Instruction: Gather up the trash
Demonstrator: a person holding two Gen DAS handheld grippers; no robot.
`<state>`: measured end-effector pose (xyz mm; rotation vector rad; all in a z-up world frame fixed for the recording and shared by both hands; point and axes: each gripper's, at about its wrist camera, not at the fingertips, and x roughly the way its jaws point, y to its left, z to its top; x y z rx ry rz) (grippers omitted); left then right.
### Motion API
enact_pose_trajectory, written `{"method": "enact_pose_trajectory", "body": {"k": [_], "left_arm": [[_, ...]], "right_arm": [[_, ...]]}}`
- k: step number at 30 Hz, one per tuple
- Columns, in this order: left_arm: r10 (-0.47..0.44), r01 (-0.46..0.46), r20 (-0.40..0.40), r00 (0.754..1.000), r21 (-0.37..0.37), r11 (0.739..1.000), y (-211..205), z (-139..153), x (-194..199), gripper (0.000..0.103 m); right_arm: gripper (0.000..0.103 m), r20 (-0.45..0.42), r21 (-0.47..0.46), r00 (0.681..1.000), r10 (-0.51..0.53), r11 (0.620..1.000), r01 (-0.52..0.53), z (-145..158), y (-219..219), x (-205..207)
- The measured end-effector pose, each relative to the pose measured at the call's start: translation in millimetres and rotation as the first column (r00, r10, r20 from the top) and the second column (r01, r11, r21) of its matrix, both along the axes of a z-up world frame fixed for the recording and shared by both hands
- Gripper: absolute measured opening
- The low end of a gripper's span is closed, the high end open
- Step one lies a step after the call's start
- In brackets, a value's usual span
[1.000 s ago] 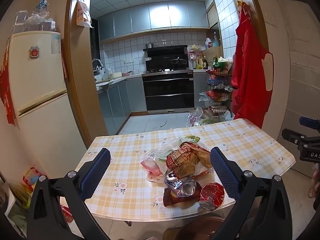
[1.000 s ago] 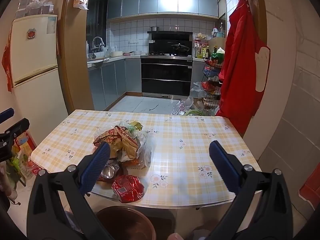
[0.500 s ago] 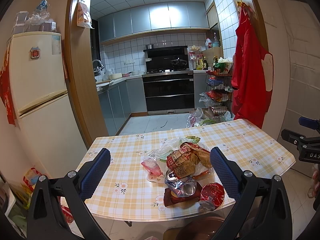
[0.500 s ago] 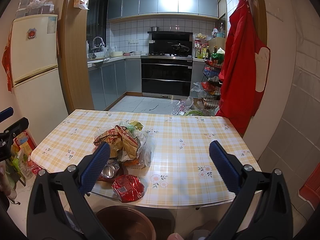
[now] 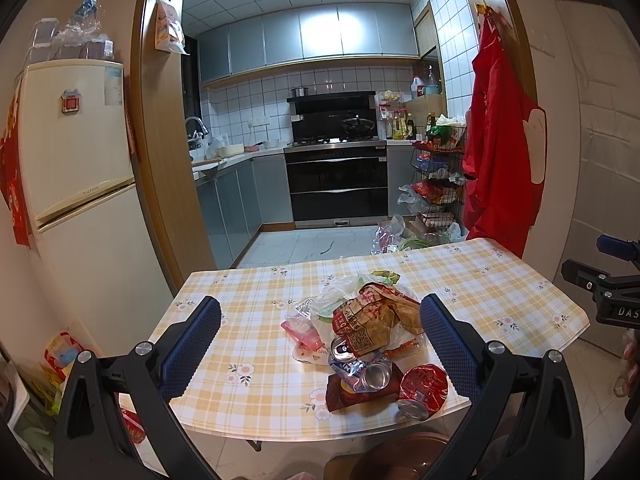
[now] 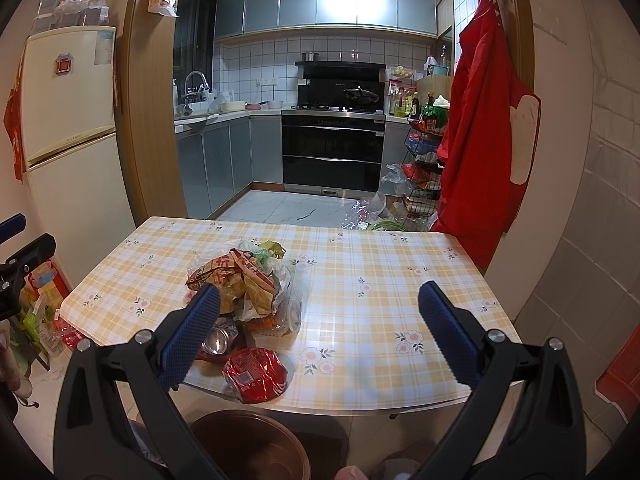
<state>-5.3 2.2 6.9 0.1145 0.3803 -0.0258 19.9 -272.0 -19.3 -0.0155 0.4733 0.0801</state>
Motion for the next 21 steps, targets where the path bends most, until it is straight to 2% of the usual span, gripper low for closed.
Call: {"method": "enact_pose_trajectory", "body": {"k": [21], "left_arm": [[0.001, -0.001, -0.003, 1.000, -0.003, 1.000, -0.5, -1.3, -0.3, 0.098]], "right_arm": [[0.098, -0.007, -0.010, 1.000, -0.002, 1.000, 0.002, -3.6, 3.2, -1.9]]}}
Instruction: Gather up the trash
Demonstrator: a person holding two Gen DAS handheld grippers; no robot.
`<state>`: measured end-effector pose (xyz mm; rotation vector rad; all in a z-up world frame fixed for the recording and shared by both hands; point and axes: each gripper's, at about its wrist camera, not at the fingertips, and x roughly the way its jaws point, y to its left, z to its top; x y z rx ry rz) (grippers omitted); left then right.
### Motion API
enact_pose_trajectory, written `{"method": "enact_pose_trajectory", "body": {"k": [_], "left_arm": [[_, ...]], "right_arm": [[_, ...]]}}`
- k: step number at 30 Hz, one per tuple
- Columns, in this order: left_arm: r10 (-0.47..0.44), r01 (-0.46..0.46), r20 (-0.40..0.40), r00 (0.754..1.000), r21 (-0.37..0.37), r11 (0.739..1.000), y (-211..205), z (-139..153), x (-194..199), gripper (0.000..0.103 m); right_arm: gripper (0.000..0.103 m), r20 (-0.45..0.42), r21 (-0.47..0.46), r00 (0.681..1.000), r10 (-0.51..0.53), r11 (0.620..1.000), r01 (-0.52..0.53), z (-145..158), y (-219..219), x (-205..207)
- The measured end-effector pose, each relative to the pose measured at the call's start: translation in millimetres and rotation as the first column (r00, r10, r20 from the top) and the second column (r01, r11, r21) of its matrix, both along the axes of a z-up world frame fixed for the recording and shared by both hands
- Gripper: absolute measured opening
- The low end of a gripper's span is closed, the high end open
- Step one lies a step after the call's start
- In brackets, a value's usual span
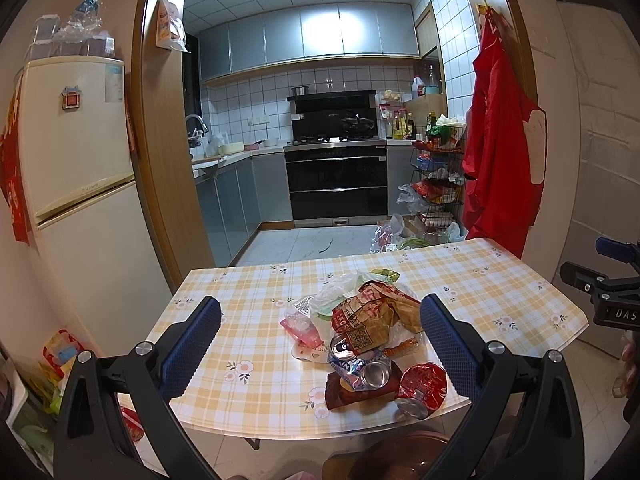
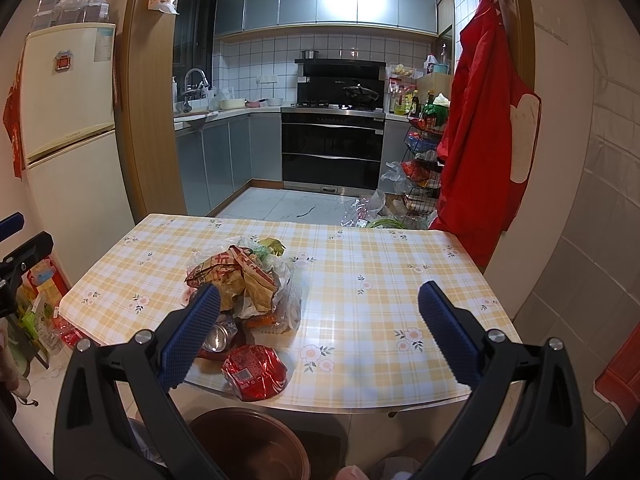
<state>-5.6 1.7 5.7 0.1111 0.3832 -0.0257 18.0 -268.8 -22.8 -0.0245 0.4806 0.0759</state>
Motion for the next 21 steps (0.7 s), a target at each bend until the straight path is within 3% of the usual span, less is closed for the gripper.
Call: {"method": "enact_pose_trajectory", "body": {"k": [21], "left_arm": [[-0.002, 0.002, 0.000, 1.000, -0.005, 1.000, 0.6, -2.6, 0.3, 0.098]], "right_arm": [[0.098, -0.001, -0.001, 1.000, 0.000, 1.000, 0.000, -0.7, 0.4, 0.3]]}}
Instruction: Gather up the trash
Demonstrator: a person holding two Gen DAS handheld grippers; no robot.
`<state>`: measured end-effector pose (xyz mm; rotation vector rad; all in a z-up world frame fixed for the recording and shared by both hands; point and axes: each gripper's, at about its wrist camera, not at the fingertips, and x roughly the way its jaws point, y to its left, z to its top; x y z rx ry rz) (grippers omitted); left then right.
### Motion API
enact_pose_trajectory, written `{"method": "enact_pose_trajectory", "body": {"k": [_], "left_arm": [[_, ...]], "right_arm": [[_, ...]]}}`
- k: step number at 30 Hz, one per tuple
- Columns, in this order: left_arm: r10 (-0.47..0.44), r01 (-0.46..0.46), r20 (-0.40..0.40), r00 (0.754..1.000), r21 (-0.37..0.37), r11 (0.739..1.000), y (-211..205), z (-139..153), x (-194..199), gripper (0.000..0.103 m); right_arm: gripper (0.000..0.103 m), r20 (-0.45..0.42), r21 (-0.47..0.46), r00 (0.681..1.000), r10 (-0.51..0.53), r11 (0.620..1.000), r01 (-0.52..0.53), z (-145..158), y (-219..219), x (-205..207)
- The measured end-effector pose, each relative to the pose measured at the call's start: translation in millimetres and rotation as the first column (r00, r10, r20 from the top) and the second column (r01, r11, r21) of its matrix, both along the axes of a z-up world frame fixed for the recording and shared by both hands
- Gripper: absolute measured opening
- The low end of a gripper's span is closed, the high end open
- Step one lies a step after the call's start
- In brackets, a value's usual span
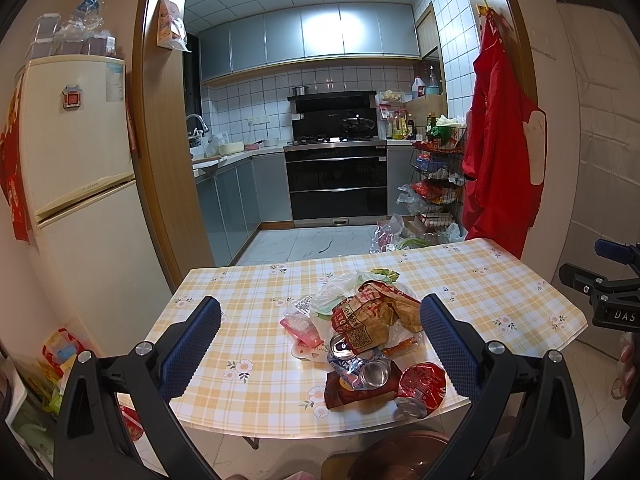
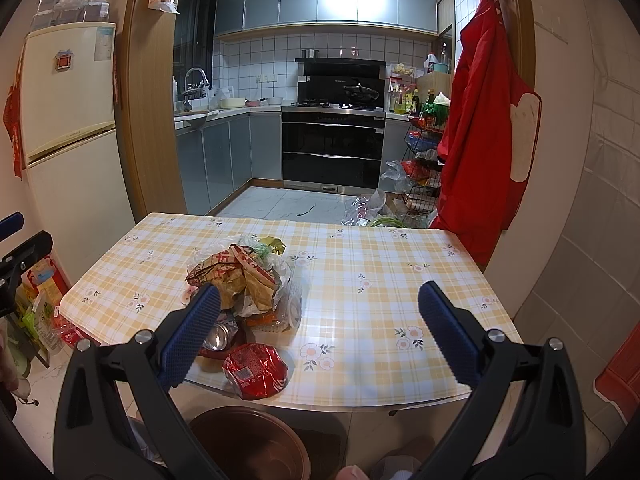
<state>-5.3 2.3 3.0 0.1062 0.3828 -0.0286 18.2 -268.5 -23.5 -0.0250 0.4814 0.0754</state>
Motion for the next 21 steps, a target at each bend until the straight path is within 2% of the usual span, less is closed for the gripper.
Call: {"method": "enact_pose_trajectory", "body": {"k": [8, 12, 16, 21], "left_arm": [[0.000, -0.001, -0.026, 1.000, -0.031, 1.000, 4, -8, 1, 0.098], [-0.053, 0.049, -0.046, 0.998, -0.089, 0.995, 12, -16, 5, 0.098], [-0.054, 0.046, -0.075, 0.996, -0.108, 0.993, 19, -31, 14, 0.098], [-0.056, 0.047, -0.070, 0.996, -0.118, 0.992, 24, -55, 22, 0.098]], "right_arm": [[0.098, -0.003, -0.002, 1.000, 0.000, 1.000, 0.000, -2, 1, -1], [0.098, -0.005, -0.005, 1.000, 0.005, 1.000, -0.005, -8, 3, 0], [0.098, -0.039, 0.006, 0.999, 0.013, 1.000, -0.012, -21, 2, 7], [0.098, -0.079, 0.040, 0.996, 0.043, 0.998, -0.040, -45, 1, 18]]}}
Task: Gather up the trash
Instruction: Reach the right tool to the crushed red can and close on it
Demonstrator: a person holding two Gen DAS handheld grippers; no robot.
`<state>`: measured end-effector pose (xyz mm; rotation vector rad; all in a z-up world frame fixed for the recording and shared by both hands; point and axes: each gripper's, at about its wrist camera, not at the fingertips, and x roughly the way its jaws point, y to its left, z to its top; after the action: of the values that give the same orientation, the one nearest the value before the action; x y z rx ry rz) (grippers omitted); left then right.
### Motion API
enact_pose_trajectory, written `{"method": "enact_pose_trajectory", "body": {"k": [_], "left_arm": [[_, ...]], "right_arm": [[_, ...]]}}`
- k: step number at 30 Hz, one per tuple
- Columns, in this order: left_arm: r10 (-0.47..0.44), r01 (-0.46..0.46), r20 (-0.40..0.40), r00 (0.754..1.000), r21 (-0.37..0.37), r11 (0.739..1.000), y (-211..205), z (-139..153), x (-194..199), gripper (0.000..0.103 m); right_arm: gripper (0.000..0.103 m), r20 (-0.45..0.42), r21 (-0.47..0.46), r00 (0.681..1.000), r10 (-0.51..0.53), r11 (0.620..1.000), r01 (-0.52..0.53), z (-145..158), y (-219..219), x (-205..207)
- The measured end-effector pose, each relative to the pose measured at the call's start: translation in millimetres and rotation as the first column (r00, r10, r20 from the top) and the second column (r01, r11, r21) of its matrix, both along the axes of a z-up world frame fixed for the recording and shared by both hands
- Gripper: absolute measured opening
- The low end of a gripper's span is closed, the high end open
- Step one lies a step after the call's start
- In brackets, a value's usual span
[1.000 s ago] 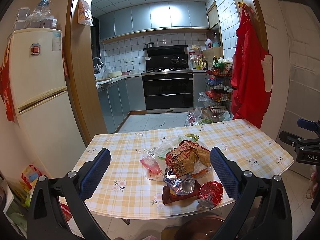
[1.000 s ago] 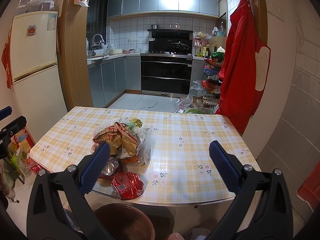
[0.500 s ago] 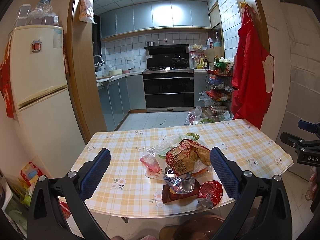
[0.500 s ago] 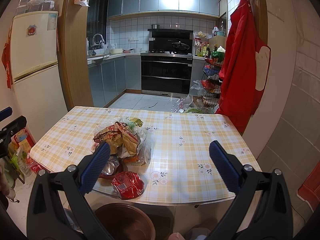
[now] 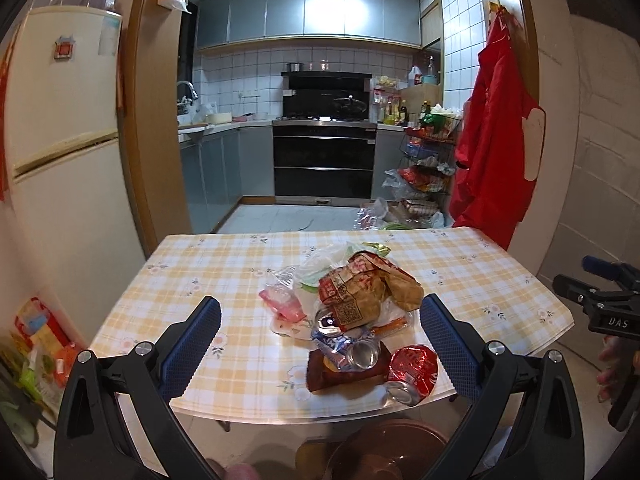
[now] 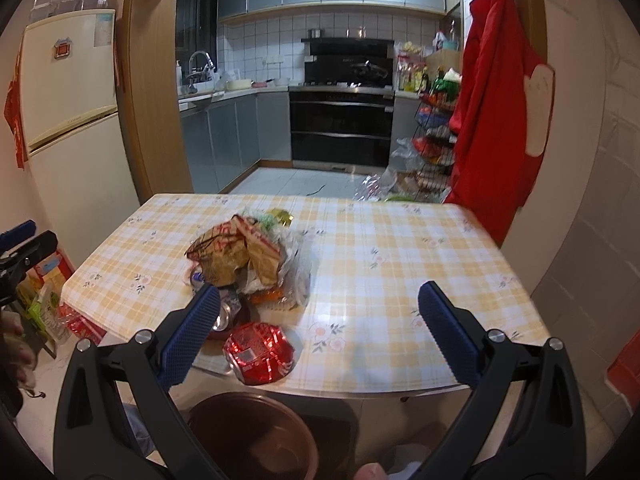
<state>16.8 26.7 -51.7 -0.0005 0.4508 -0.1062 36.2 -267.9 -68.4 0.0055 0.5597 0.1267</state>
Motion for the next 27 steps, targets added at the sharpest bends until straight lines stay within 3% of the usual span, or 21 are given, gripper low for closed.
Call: {"method": "enact_pose_trajectory", "body": {"k": [2, 6, 12, 16, 19, 27], "left_arm": [[0.005, -0.005, 0.007, 1.000, -0.001, 1.000, 1, -8, 2, 0.098], [-0.005, 0.006, -0.069, 0.998, 0.014, 1.000, 0, -31, 17, 0.098], [0.057, -0.053, -0.147, 0.988, 0.032, 0.998, 5, -66, 38, 0.098], [0.085, -0.078, -0.154, 0.984, 0.048, 0.996, 7, -78, 49, 0.098], [0.090, -0.081, -0.180, 0.980, 0.059, 0.995, 7, -85, 58, 0.098], [0.088, -0.079, -0.234, 0.968, 0.046, 0.996, 10, -106, 79, 0.098]], "right_arm": [[0.098, -0.019, 0.012, 1.000, 0.008, 1.000, -0.008, -12, 0, 6], [0.098, -0.072, 0.018, 0.997, 0.021, 1.000, -0.020, -40, 1, 20], [0.098, -0.173, -0.004, 0.982, 0.069, 0.997, -0.071, -88, 9, 46], [0.096, -0.226, 0.014, 0.967, 0.119, 0.993, -0.118, -123, 15, 69], [0.077, -0.270, 0.045, 0.951, 0.153, 0.988, -0.146, -149, 17, 91], [0.067, -0.342, 0.097, 0.898, 0.277, 0.961, -0.259, -196, 41, 133]]}}
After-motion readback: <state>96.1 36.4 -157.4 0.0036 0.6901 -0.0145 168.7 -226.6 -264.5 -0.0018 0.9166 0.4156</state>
